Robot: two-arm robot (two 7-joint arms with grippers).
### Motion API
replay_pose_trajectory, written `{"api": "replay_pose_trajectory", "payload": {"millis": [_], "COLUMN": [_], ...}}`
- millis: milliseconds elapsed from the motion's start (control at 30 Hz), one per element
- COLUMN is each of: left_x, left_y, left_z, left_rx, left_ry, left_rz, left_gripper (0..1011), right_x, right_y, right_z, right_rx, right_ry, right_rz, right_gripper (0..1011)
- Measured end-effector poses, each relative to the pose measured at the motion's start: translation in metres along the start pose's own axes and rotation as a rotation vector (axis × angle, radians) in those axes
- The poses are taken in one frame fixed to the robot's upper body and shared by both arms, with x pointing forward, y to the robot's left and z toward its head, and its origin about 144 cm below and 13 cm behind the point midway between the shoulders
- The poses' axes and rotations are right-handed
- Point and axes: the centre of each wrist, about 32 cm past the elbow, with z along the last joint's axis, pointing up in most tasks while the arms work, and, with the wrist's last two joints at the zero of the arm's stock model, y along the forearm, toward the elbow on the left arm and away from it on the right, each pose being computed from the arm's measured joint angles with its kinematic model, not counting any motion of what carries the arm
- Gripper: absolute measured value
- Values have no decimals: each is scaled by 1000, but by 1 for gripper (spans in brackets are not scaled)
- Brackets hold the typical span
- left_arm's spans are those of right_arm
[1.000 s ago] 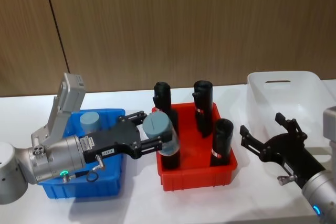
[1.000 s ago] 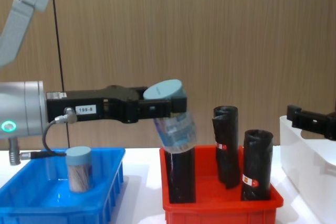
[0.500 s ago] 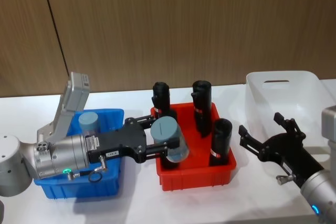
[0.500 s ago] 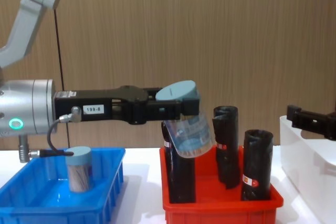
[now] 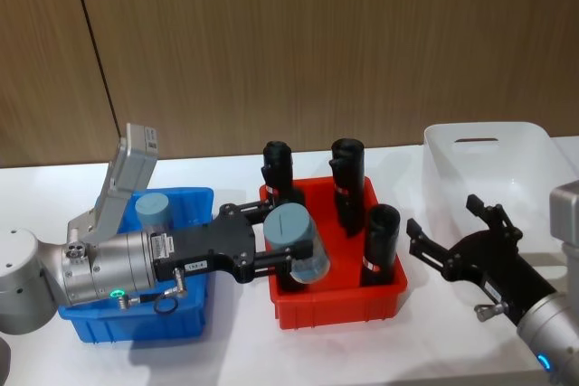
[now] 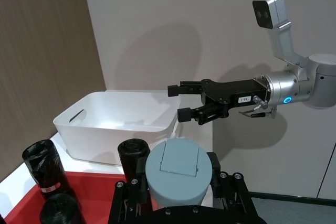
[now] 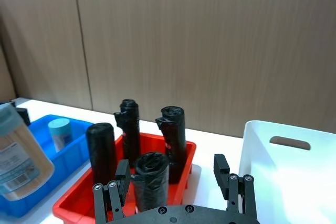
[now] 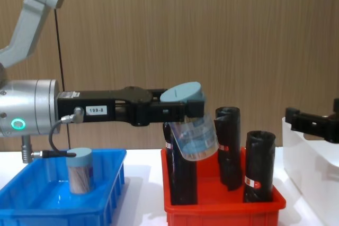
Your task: Pick the cotton swabs from the blue box and place them into the white box.
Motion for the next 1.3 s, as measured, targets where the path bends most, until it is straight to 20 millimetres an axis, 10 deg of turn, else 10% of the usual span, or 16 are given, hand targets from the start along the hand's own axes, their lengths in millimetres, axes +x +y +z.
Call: {"api": "replay_pose_trajectory", "payload": {"millis": [1300], "left_x": [1], "left_y": [-1], "left_z": [0], "left_rx": [1], "left_ry": [1], "left_rz": [-13], "left_gripper": [669], "right_x": [22], "right_y": [30], "right_z": [37], "right_rx": [-124], "right_ry": [-181], "right_rz": [520], "right_gripper": [1002]}}
